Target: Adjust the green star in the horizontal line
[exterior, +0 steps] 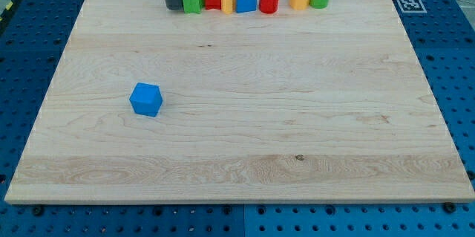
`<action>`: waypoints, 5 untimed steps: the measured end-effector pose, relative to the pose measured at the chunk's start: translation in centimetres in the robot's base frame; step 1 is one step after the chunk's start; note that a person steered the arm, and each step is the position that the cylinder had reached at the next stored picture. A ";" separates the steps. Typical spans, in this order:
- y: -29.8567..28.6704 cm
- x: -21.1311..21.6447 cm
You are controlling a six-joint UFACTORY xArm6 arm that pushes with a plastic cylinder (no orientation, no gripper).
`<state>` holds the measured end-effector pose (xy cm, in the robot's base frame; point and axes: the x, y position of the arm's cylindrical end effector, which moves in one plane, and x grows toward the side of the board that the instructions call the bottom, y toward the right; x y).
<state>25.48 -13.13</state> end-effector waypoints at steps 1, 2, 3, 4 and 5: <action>-5.1 -0.5; -6.9 -4.5; -6.7 -6.3; -3.2 -6.2; 0.0 -6.2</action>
<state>19.26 -13.10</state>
